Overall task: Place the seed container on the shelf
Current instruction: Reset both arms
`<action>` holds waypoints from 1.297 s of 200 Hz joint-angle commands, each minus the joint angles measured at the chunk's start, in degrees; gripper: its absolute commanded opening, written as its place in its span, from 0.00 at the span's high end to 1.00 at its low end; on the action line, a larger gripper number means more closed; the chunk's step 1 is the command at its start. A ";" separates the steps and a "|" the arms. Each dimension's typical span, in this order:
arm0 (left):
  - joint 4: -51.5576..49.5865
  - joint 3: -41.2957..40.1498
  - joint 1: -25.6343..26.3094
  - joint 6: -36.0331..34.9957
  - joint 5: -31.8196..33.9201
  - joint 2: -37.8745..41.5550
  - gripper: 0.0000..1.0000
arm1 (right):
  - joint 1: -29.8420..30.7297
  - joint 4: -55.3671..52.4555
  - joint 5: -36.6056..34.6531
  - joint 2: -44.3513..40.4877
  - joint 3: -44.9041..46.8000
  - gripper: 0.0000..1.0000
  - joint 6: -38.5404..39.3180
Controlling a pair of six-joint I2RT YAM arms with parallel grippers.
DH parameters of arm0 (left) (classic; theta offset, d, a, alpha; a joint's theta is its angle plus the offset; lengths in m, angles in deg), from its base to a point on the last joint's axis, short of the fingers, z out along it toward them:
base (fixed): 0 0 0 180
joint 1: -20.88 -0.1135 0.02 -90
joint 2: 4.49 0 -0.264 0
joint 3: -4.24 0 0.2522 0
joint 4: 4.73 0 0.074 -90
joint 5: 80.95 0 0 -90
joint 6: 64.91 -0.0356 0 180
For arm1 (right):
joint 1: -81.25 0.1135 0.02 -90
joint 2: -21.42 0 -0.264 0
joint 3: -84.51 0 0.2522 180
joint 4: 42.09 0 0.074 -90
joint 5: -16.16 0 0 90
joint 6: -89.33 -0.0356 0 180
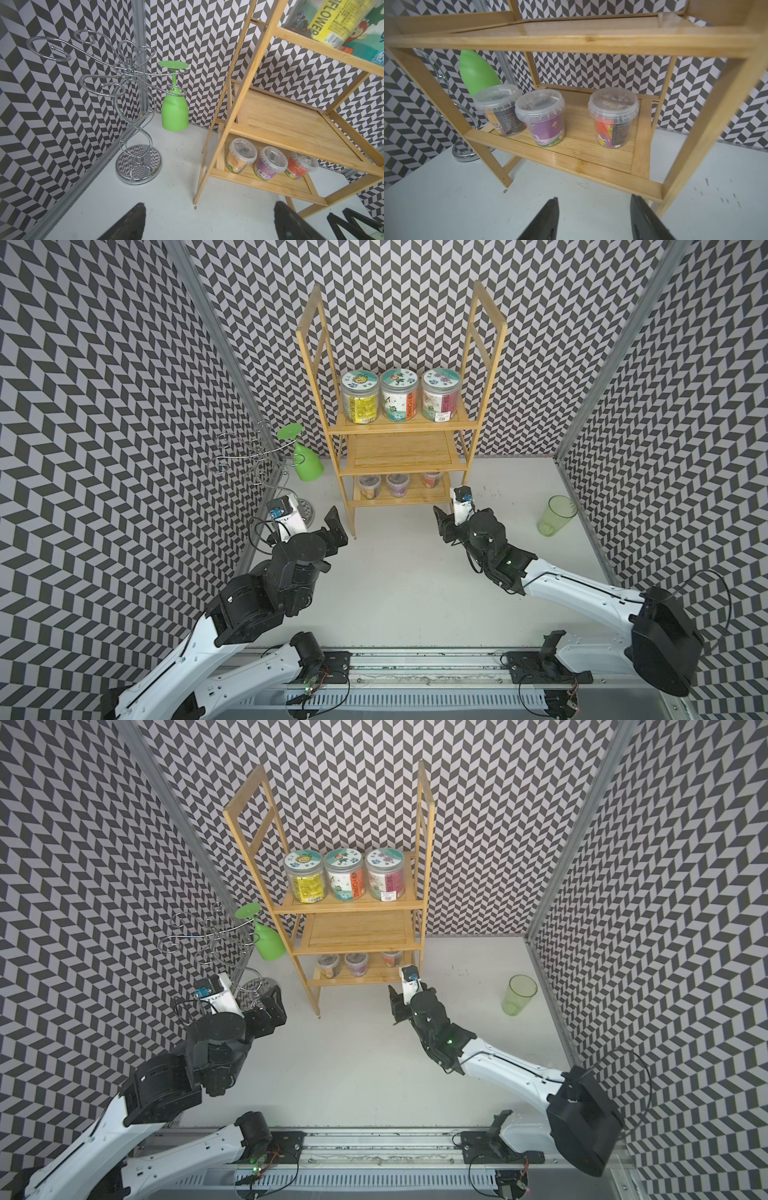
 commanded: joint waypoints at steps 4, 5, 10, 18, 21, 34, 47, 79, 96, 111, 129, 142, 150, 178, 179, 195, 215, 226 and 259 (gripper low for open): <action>-2.49 1.28 -0.34 1.97 0.56 0.51 0.04 | 2.53 5.77 2.98 3.70 -4.00 0.48 0.14; -2.50 1.28 -0.33 1.97 0.55 0.51 0.04 | 2.59 5.81 3.04 3.86 -4.14 0.49 0.14; -2.57 1.28 -0.39 2.01 0.55 0.48 0.04 | 2.88 6.03 3.24 4.66 -4.79 0.50 0.05; -2.75 1.41 -0.40 2.19 0.52 0.51 0.04 | 3.36 6.46 3.40 6.28 -5.85 0.52 -0.46; -2.85 1.39 -0.34 2.23 0.47 0.45 0.04 | 3.43 6.65 3.55 6.79 -6.20 0.53 -0.65; -2.94 1.30 -0.41 2.47 0.33 0.65 0.04 | 3.78 7.71 4.30 9.29 -7.97 0.55 -1.24; -3.03 1.22 -0.41 2.58 0.17 0.86 0.04 | 3.93 8.21 4.50 12.19 -10.08 0.56 -1.93; -3.31 1.30 -0.39 2.50 0.01 1.21 0.04 | 3.96 10.61 3.34 18.25 -14.44 0.58 -3.65; -3.62 1.50 -0.41 2.32 0.09 1.27 0.04 | 3.96 12.76 3.63 20.76 -16.00 0.58 -3.70; -3.86 1.56 -0.39 2.26 0.19 1.47 0.04 | 3.97 12.24 2.98 22.96 -17.96 0.58 -4.12; -3.84 1.62 -0.40 2.27 0.19 1.73 0.04 | 3.88 11.84 1.68 24.95 -19.79 0.58 -4.60; -3.82 1.60 -0.40 2.26 0.11 1.79 0.04 | 3.79 11.65 0.56 26.17 -21.06 0.58 -4.65; -3.86 1.67 -0.40 2.15 0.10 1.83 0.04 | 3.66 11.19 -0.53 26.93 -22.03 0.58 -4.69; -3.40 1.72 -0.40 1.37 0.17 1.75 0.04 | 3.18 9.22 -4.23 29.27 -25.12 0.58 -5.00; -3.43 1.77 -0.36 1.32 0.14 1.75 0.04 | 3.18 9.11 -4.39 29.30 -25.29 0.58 -4.98; -3.06 1.66 -0.39 0.94 0.19 1.65 0.04 | 2.94 8.79 -6.29 30.18 -26.37 0.57 -4.83; -2.85 1.64 -0.39 0.74 0.10 1.65 0.04 | 2.70 8.34 -7.08 30.60 -26.96 0.57 -4.78; -2.80 1.64 -0.37 0.65 0.11 1.52 0.04 | 2.65 8.38 -7.10 30.40 -26.78 0.57 -4.70; -2.58 1.47 -0.39 0.50 0.12 1.56 0.04 | 2.74 8.54 -6.84 28.18 -23.97 0.57 -5.11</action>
